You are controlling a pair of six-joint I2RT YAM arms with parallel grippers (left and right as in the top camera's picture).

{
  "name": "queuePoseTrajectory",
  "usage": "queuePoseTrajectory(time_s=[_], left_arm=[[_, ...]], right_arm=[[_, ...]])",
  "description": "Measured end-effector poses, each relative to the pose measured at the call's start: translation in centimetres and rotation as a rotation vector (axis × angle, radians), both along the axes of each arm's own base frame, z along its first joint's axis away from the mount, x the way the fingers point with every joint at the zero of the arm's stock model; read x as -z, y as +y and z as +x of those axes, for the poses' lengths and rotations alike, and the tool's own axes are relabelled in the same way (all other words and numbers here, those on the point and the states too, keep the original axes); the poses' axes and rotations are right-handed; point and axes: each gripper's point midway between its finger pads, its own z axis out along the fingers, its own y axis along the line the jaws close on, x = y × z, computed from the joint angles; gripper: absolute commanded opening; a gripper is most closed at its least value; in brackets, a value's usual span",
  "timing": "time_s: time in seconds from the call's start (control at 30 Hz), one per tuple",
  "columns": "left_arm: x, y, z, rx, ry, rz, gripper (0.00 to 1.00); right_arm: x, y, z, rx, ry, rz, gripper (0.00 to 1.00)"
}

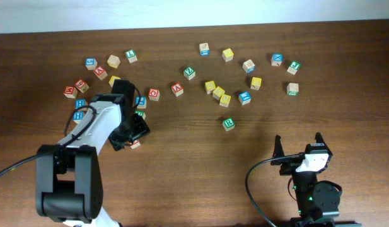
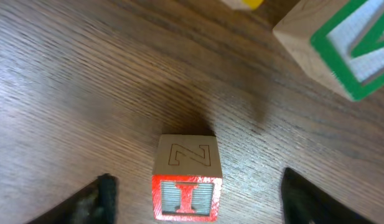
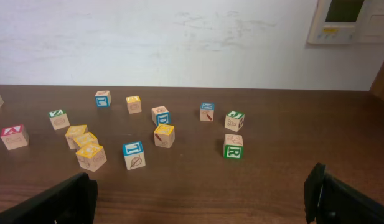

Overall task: Spell out ICRA
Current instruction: 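Grasp the red I block with the left gripper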

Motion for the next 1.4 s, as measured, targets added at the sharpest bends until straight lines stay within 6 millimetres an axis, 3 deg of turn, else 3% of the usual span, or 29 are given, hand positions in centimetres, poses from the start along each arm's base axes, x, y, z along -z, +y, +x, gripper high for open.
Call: queuePoseTrajectory(time_s=[0.1, 0.17, 0.27, 0.33, 0.43, 0.63, 0.77, 0.97, 1.1, 1.2, 1.33, 1.4], left_arm=[[0.4, -0.2, -0.1, -0.002, -0.002, -0.010, 0.61], [0.4, -0.2, 0.3, -0.002, -0.021, -0.011, 0.52], [0.8, 0.0, 1.3, -0.001, -0.067, -0.001, 0.52], [2.0, 0.1, 0.3, -0.002, -0.054, 0.000, 0.42], [2.0, 0.0, 0.6, 0.034, -0.068, 0.000, 0.31], [1.9, 0.0, 0.7, 0.149, -0.066, 0.004, 0.18], [1.8, -0.6, 0.0, 0.203, -0.040, -0.035, 0.19], [0.6, -4.0, -0.2, 0.303, -0.030, -0.169, 0.21], [-1.7, -9.8, 1.5, 0.454, -0.117, -0.240, 0.29], [-1.9, -13.0, 1.3, 0.524, -0.151, -0.225, 0.29], [-1.6, -14.0, 0.8, 0.523, -0.164, -0.089, 0.27], [-1.2, -14.3, 0.6, 0.517, -0.160, -0.053, 0.34]], right_arm=[[0.0, 0.0, 0.0, 0.000, 0.000, 0.000, 0.98], [0.0, 0.0, 0.0, 0.000, 0.000, 0.000, 0.98], [0.0, 0.0, 0.0, 0.000, 0.000, 0.000, 0.98], [0.0, 0.0, 0.0, 0.000, 0.000, 0.000, 0.98], [0.0, 0.0, 0.0, 0.000, 0.000, 0.000, 0.98], [0.0, 0.0, 0.0, 0.000, 0.000, 0.000, 0.98], [0.0, 0.0, 0.0, 0.000, 0.000, 0.000, 0.98], [0.0, 0.0, 0.0, 0.000, 0.000, 0.000, 0.98], [0.0, 0.0, 0.0, 0.000, 0.000, 0.000, 0.98], [0.0, 0.0, 0.0, 0.000, 0.000, 0.000, 0.98], [0.0, 0.0, 0.0, 0.000, 0.000, 0.000, 0.98], [0.0, 0.0, 0.0, 0.000, 0.000, 0.000, 0.98]])
